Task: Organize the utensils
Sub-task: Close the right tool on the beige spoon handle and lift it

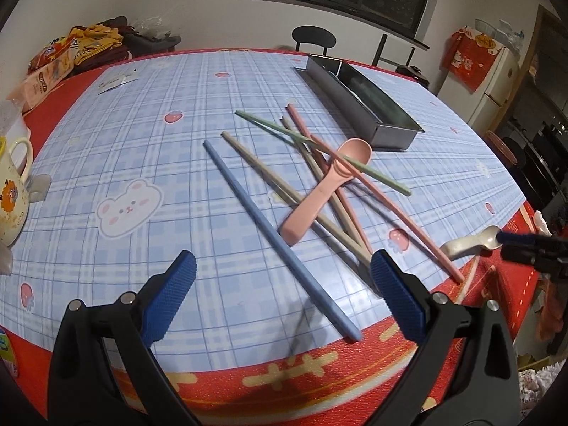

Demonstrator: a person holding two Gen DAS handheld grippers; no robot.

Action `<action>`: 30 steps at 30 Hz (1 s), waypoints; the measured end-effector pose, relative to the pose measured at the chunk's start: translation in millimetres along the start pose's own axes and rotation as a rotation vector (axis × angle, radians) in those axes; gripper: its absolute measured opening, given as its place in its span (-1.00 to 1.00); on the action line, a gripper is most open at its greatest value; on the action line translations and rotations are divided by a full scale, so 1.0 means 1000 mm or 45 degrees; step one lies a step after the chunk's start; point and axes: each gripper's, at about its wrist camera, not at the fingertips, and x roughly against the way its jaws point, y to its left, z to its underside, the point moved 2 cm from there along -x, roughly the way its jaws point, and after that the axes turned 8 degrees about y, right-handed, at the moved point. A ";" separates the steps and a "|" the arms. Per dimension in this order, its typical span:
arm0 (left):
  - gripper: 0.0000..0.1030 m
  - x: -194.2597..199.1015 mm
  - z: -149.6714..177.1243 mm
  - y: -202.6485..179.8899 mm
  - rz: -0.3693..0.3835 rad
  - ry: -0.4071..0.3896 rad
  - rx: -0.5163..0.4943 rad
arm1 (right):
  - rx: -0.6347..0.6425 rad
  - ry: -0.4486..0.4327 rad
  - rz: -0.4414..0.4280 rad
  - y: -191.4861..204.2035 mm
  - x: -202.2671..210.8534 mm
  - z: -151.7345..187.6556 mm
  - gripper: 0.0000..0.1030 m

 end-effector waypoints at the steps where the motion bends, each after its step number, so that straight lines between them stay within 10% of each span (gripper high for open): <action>1: 0.89 -0.001 0.000 0.000 0.001 0.002 -0.001 | -0.041 0.015 -0.015 -0.001 -0.004 0.002 0.08; 15: 0.89 0.004 0.004 0.008 0.032 -0.027 0.016 | -0.472 -0.101 -0.101 -0.018 -0.024 -0.009 -0.01; 30: 0.89 0.006 0.008 0.018 0.038 -0.043 0.051 | -0.466 -0.198 0.151 -0.022 -0.036 -0.051 -0.02</action>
